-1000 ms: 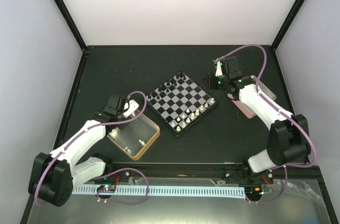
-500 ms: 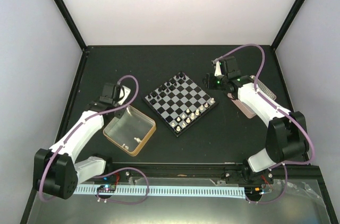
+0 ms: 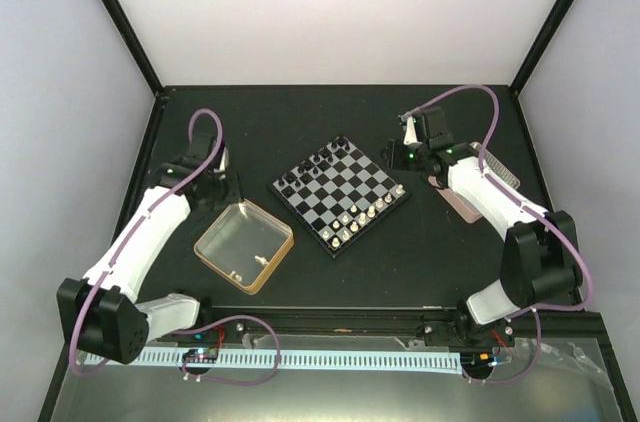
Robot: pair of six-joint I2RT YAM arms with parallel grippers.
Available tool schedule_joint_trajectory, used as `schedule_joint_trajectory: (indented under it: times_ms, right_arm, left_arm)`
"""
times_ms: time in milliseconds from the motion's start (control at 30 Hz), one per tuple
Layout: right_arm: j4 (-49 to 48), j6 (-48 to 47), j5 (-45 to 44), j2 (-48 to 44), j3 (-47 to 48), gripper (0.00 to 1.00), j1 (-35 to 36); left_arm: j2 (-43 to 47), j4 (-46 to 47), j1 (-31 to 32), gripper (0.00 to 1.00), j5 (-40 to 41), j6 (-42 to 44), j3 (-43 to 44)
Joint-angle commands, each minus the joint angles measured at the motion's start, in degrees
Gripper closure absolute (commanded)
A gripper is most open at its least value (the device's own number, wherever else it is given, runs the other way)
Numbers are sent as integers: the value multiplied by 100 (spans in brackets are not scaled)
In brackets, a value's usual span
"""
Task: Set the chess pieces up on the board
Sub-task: Pick up the chess piece from the storage box.
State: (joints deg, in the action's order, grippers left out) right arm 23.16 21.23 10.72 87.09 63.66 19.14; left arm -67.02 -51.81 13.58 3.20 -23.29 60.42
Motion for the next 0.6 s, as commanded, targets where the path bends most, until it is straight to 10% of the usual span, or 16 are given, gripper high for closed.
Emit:
schedule_joint_trajectory:
  times_ms: [0,567]
  right_arm:
    - [122,74,78,-227,-148,53,-24]
    - [7,-84,262,-603,-557,53,187]
  left_arm:
    - [-57,-1007,71,49,-1327,-1559,-787]
    - [-802,330,294,49,-2828,-2654,-2254]
